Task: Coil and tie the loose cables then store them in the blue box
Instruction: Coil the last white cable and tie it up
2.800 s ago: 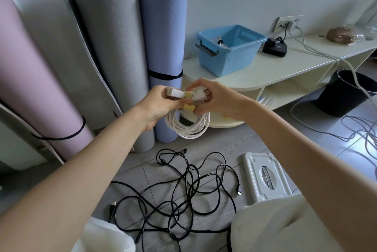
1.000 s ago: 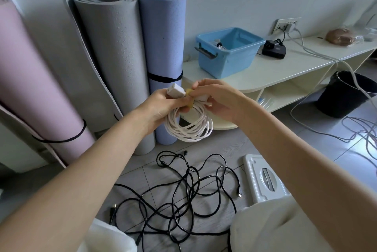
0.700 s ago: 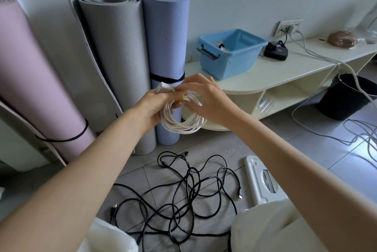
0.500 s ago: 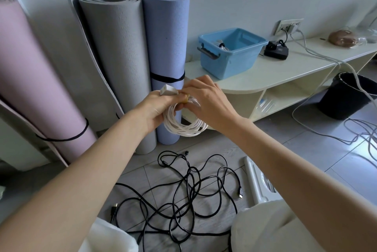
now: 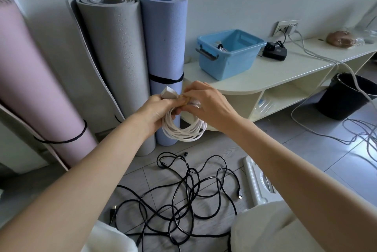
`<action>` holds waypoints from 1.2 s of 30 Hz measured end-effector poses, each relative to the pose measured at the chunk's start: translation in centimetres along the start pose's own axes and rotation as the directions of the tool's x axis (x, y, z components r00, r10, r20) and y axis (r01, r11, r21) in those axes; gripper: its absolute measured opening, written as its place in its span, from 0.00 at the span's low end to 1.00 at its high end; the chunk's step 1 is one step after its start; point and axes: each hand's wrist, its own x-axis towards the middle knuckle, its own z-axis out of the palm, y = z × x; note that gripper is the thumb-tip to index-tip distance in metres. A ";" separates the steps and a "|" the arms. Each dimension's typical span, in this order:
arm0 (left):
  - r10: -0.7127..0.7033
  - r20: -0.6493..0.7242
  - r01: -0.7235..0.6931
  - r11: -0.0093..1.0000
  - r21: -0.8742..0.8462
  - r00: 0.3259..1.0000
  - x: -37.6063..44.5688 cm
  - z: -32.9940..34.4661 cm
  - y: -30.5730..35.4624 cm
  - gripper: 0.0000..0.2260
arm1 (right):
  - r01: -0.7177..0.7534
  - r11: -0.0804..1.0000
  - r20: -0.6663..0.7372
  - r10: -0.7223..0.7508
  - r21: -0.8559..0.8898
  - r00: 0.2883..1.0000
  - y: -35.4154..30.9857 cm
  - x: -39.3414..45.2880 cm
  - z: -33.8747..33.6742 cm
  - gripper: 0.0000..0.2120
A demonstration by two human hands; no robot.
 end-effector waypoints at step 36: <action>0.015 0.054 -0.017 0.999 0.042 0.998 16.7 10.0 5.3 0.12 | -0.733 0.590 -0.366 0.800 0.338 0.476 20.4 15.3 -6.2 0.16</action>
